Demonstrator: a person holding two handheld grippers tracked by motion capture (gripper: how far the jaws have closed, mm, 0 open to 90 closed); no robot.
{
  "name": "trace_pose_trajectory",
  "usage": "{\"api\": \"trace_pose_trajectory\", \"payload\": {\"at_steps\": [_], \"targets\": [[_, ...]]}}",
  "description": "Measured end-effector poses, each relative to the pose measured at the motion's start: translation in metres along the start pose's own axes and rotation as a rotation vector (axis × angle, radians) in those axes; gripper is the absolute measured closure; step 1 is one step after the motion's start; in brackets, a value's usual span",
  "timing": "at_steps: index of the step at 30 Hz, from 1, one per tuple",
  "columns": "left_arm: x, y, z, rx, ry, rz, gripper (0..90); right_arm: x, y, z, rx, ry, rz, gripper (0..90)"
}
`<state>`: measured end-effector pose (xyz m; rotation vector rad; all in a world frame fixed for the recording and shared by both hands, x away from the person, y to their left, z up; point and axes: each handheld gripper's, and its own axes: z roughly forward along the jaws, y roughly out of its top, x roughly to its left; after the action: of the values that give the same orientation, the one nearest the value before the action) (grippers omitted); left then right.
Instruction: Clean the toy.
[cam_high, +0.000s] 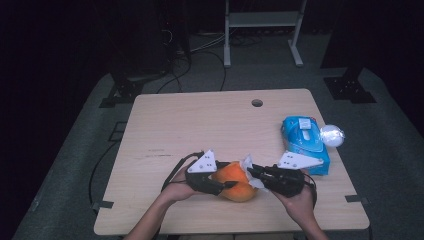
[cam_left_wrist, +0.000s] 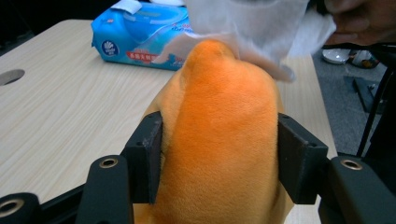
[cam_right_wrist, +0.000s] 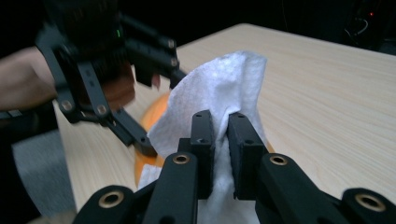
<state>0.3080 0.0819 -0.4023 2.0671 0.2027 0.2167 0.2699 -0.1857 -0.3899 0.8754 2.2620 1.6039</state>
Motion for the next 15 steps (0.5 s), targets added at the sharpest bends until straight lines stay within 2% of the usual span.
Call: {"api": "trace_pose_trajectory", "payload": {"at_steps": [1, 2, 5, 7, 8, 10, 11, 12, 13, 15], "targets": [[0.0, -0.002, 0.002, 0.01, 0.002, -0.002, 40.0, 0.0, -0.002, 0.003, 0.015, -0.007, -0.002, 80.6], [0.001, -0.004, 0.004, 0.001, -0.004, -0.019, 38.4, -0.003, -0.006, 0.006, 0.033, -0.01, 0.003, 80.7], [0.007, -0.007, 0.007, -0.009, -0.02, -0.087, 25.1, -0.012, -0.016, 0.01, 0.061, -0.015, 0.047, 80.8], [0.008, -0.007, 0.007, -0.007, -0.021, -0.1, 17.8, -0.014, -0.017, 0.011, 0.067, -0.024, 0.049, 80.8], [0.011, -0.009, 0.006, -0.007, -0.024, -0.124, 15.1, -0.014, -0.019, 0.013, 0.079, -0.027, 0.052, 80.9], [0.015, -0.012, 0.005, 0.01, -0.03, -0.147, 10.0, -0.014, -0.02, 0.014, 0.085, -0.018, 0.055, 80.8], [0.015, -0.012, 0.005, 0.01, -0.03, -0.147, 9.6, -0.014, -0.02, 0.014, 0.085, -0.018, 0.055, 80.8], [0.02, -0.016, 0.005, 0.017, -0.055, -0.186, 9.7, -0.014, -0.021, 0.015, 0.092, -0.02, 0.053, 80.8], [0.02, -0.017, 0.005, 0.017, -0.066, -0.187, 11.4, -0.014, -0.022, 0.016, 0.097, -0.023, 0.055, 80.8], [0.018, -0.017, 0.004, 0.01, -0.065, -0.166, 22.6, -0.017, -0.023, 0.016, 0.098, -0.019, 0.064, 80.8]]}}
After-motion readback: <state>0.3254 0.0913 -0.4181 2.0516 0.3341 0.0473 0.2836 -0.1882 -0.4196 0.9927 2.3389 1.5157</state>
